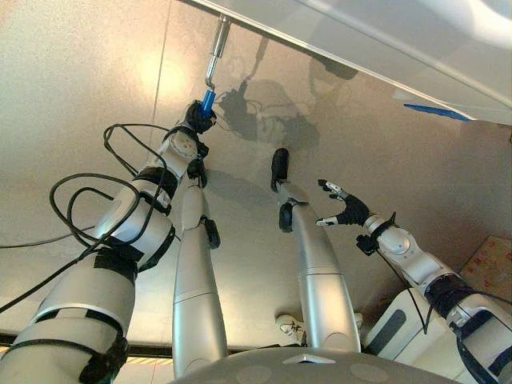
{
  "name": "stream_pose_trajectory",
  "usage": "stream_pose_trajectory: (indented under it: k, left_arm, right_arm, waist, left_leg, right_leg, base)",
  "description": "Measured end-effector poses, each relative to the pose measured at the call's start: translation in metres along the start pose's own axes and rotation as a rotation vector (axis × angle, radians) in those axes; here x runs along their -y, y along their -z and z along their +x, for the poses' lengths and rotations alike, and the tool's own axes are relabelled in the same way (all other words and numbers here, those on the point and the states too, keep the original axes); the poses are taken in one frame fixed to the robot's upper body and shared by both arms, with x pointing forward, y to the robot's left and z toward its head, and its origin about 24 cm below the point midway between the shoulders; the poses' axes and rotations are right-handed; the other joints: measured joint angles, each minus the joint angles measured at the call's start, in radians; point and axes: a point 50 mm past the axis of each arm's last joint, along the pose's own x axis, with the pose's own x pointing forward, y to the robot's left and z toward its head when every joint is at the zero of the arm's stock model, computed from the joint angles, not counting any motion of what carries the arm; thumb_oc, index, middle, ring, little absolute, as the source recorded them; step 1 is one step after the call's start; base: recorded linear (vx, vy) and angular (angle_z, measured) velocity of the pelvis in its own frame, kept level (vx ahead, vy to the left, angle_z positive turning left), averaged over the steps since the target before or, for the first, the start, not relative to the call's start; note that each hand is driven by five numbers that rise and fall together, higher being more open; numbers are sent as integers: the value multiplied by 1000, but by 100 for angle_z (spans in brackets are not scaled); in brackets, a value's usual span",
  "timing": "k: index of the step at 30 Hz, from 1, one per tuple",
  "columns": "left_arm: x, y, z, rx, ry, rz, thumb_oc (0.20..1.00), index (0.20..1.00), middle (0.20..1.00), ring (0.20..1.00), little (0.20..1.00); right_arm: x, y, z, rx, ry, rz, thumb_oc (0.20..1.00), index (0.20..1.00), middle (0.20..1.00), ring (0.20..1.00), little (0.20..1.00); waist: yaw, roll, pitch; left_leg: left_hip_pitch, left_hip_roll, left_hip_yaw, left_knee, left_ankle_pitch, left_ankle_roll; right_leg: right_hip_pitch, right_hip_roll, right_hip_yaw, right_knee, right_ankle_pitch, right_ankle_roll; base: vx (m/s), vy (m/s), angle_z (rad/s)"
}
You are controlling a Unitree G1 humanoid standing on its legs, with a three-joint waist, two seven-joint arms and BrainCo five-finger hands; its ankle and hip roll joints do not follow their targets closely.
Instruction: Raise the hospital bed
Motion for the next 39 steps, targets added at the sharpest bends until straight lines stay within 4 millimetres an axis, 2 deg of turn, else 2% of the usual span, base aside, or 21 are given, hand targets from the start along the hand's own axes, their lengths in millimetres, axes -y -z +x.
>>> stream_pose_trajectory:
  k: [9, 19, 28, 32, 39]
  left_arm:
    - [29, -10, -4, 48, 73, -60, 200, 200, 200, 200, 200]
    - [47, -26, -12, 145, 152, -125, 200, 200, 200, 200, 200]
    - [36, -20, -20, 205, 196, -143, 200, 200, 200, 200, 200]
    - [30, -25, -27, 272, 234, -136, 200, 200, 200, 200, 200]
    - [10, -20, -58, 417, 364, -87, 200, 200, 200, 200, 200]
  right_arm:
    - [0, 1, 0, -3, 1, -1, 1000, 1000, 1000, 1000, 1000]
    - [-3, 11, -9, -39, 9, 2, 1000, 1000, 1000, 1000, 1000]
    - [-2, 9, -10, -34, 10, -17, 1000, 1000, 1000, 1000, 1000]
    - [2, 8, -11, -27, 20, -21, 1000, 1000, 1000, 1000, 1000]
    - [15, 12, -24, -32, 48, -46, 1000, 1000, 1000, 1000, 1000]
  waist:
    - [0, 0, 0]
    - [24, 1, 0]
    - [32, 3, 6]
    - [48, 6, 25]
    - [49, 10, 36]
  left_leg:
    - [15, -4, 8, 0, 7, 2]
    - [16, -8, 18, -12, 16, 2]
    - [18, -11, 18, -13, 20, 4]
    - [21, -9, 18, -13, 23, 2]
    - [34, -2, 20, -15, 26, -3]
  right_leg:
    - [0, -4, 9, 22, -1, 0]
    - [-16, -6, 21, 34, -1, 0]
    - [-16, -11, 21, 36, -1, 0]
    - [-15, -10, 21, 42, -1, 0]
    - [-11, -5, 21, 52, -2, -3]
  base:
    - [0, 0, 0]
    - [0, 0, 0]
    - [0, 0, 0]
    - [0, 0, 0]
    - [0, 0, 0]
